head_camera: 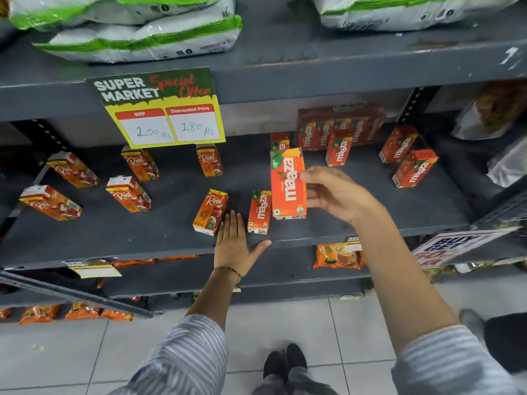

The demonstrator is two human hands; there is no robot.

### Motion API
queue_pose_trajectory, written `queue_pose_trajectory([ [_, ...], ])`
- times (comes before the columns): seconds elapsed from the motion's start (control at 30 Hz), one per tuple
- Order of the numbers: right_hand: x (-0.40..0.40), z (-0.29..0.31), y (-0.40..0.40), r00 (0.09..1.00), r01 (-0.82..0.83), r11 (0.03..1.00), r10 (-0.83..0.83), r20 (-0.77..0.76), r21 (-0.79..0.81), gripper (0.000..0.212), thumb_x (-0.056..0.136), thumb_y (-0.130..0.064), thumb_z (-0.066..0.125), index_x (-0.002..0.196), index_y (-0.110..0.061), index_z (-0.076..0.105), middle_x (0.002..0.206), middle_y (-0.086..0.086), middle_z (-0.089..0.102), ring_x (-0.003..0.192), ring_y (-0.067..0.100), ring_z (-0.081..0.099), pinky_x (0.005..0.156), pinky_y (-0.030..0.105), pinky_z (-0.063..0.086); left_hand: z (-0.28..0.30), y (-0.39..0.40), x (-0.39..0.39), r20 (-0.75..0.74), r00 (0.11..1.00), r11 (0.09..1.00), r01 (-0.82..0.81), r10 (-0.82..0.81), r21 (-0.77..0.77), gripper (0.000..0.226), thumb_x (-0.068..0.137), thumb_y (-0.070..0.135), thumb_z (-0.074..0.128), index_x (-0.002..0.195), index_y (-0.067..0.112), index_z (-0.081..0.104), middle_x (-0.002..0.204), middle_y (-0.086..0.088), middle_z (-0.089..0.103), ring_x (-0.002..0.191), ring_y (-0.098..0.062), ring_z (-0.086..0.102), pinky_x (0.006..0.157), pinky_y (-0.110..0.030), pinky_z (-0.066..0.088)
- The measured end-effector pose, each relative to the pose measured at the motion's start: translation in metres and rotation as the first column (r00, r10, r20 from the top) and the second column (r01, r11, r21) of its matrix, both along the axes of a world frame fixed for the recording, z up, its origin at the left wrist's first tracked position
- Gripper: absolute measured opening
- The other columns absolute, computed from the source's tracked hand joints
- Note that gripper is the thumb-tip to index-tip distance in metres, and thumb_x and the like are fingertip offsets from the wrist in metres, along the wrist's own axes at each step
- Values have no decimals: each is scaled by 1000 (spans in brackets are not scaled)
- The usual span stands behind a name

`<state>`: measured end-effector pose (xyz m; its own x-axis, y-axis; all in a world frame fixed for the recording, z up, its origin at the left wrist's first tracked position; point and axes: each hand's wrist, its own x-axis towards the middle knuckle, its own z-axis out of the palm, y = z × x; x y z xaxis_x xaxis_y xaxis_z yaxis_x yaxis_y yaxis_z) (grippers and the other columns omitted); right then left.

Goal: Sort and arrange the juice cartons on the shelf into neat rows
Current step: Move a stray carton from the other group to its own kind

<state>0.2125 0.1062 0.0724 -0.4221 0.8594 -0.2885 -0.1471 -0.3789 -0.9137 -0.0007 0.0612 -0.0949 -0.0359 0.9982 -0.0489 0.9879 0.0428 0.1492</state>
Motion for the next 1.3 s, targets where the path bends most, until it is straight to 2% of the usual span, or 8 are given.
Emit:
queue_pose_trajectory([
  [0.23, 0, 37, -15, 971, -183, 969, 204, -124, 165, 68, 40, -44, 89, 86, -8, 53, 78, -3, 76, 74, 10, 73, 60, 24, 59, 0, 0, -1, 3, 1000, 1000, 11, -11, 22, 121, 61, 88, -8, 144, 3, 17, 153, -16, 22, 142, -28, 17, 115, -35, 9],
  [0.47, 9, 5, -2, 998, -53, 993, 58, -37, 110, 13, 80, -5, 65, 83, -12, 55, 77, -3, 75, 70, 11, 71, 64, 25, 60, 0, 0, 0, 11, 1000, 999, 11, -12, 35, 120, 63, 88, -7, 143, 3, 17, 153, -17, 23, 142, -28, 19, 115, -35, 10],
  [0.57, 25, -28, 8, 990, 124, 988, -130, 61, 87, 28, 85, 11, 51, 92, -14, 59, 75, -3, 72, 69, 8, 70, 65, 25, 58, 0, 0, 0, 12, 1000, 999, 11, -11, 31, 120, 63, 88, -6, 143, 2, 18, 152, -17, 24, 141, -29, 20, 114, -36, 11],
  [0.77, 78, -75, 36, 790, 537, 832, -554, 263, 140, 41, 81, 17, 53, 120, 5, 55, 82, 0, 63, 59, -1, 66, 58, 17, 54, 0, 0, 0, 35, 999, 1000, 2, -3, 23, 118, 65, 88, -3, 142, 1, 24, 149, -18, 31, 139, -31, 27, 110, -37, 15],
  [1.03, 106, -88, 71, 745, 551, 817, -573, 341, 169, 46, 84, 15, 50, 129, 3, 50, 109, 8, 59, 83, 14, 61, 56, 5, 51, -2, 2, 1, 29, 1000, 1000, 0, -1, 21, 115, 67, 87, 3, 140, 2, 30, 147, -19, 36, 137, -32, 31, 110, -40, 20],
  [1.1, 103, -90, 77, 699, 604, 784, -606, 381, 139, 45, 84, 13, 52, 128, 0, 53, 109, 5, 59, 99, 19, 60, 66, 9, 52, -1, 2, 1, 34, 999, 1000, 1, -1, 17, 115, 68, 87, 4, 139, 2, 31, 146, -19, 36, 137, -32, 31, 109, -41, 21],
  [1.23, 84, -96, 60, 376, 859, 507, -720, 584, 72, 32, 87, -6, 55, 118, -1, 59, 121, 16, 62, 116, 32, 57, 91, 32, 46, -1, 2, 2, 43, 999, 1000, -3, 3, 12, 115, 67, 87, 3, 139, 2, 32, 146, -19, 37, 136, -32, 32, 109, -39, 19],
  [1.3, 53, -94, 42, 354, 844, 530, -673, 650, 89, 32, 89, -12, 53, 116, 4, 58, 124, 21, 61, 116, 37, 57, 93, 38, 45, 0, 2, 2, 45, 999, 1000, -3, 2, 9, 117, 66, 88, 2, 140, 2, 30, 147, -18, 35, 137, -31, 30, 109, -37, 16],
])
